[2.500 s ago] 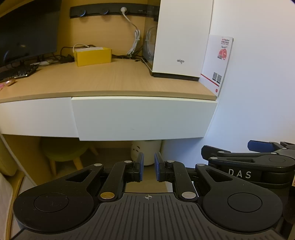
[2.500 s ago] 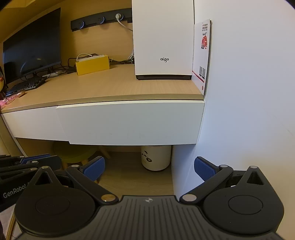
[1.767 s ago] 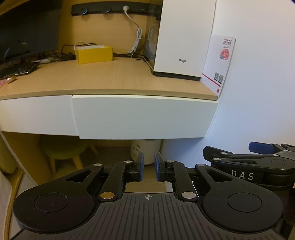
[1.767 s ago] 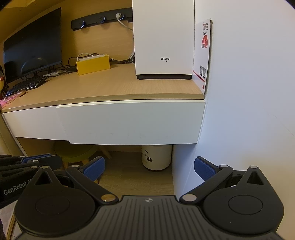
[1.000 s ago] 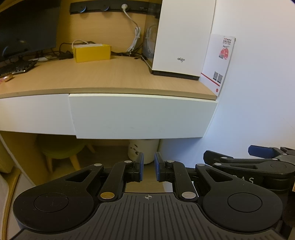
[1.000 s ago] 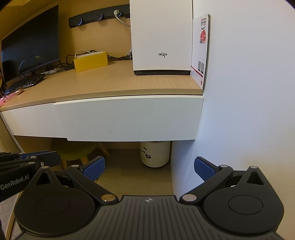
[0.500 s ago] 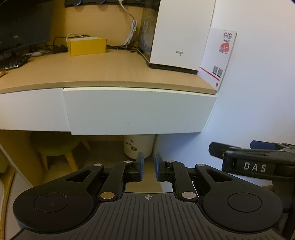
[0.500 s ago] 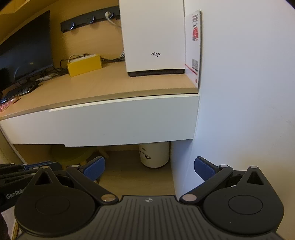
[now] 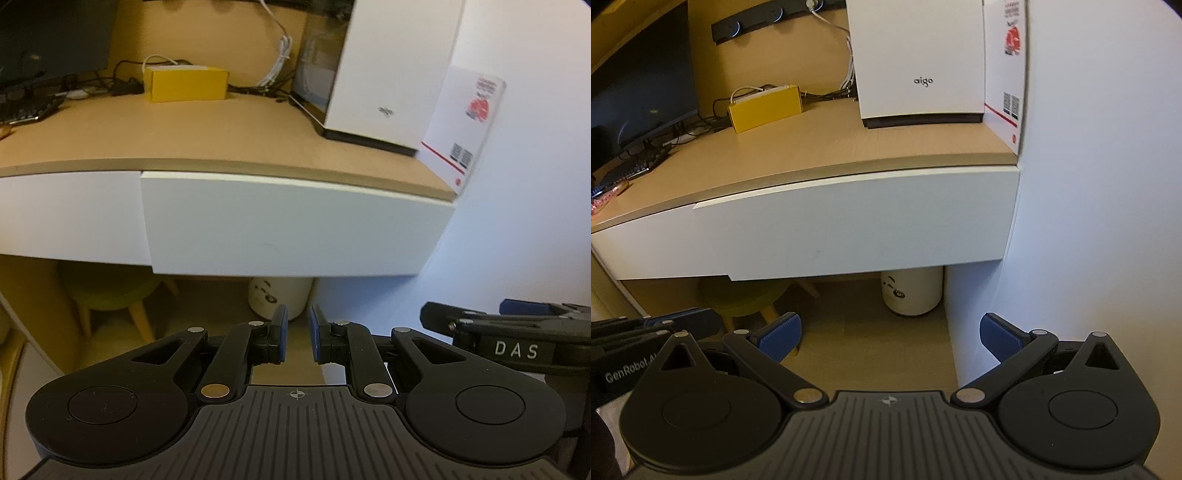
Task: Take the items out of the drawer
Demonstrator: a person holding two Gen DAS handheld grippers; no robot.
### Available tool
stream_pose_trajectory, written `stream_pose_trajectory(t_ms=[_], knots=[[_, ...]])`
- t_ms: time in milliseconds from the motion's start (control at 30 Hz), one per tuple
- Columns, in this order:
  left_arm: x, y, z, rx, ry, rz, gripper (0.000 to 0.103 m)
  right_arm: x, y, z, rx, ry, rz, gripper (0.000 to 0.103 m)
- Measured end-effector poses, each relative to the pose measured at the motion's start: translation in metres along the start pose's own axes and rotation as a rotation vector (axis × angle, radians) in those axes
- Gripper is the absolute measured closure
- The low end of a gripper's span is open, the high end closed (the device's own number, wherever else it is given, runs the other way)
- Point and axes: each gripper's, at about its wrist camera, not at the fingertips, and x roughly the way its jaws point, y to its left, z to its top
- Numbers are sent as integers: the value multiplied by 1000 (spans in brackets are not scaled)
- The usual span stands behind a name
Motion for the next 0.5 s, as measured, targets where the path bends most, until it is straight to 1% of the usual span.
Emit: stream_pose_trajectory(t_ms=[100, 167, 200, 233, 267, 333, 367, 400, 433, 500], knots=[[7, 24, 14, -64, -1, -22, 87, 7, 14, 9, -18, -22, -34, 0], [10, 44, 27, -104, -19, -27, 87, 10, 22, 19, -15, -34, -46, 0], [12, 56, 34, -119, -27, -31, 87, 12, 25, 24, -8, -32, -46, 0], [15, 68, 41, -138, -20, -41, 87, 13, 28, 31, 9, -31, -37, 0], [20, 83, 48, -183, 3, -60, 87, 15, 30, 37, 24, -35, -18, 0], [34, 121, 60, -340, 75, -166, 87, 18, 33, 49, 42, -54, 24, 0], [40, 137, 65, -399, 96, -214, 87, 19, 36, 57, 55, -69, 28, 0], [43, 149, 70, -433, 97, -237, 87, 21, 39, 65, 68, -83, 24, 0], [44, 155, 77, -421, 85, -211, 87, 24, 43, 73, 84, -92, 21, 0], [45, 156, 90, -317, 59, -134, 87, 31, 51, 86, 94, -89, 10, 0]])
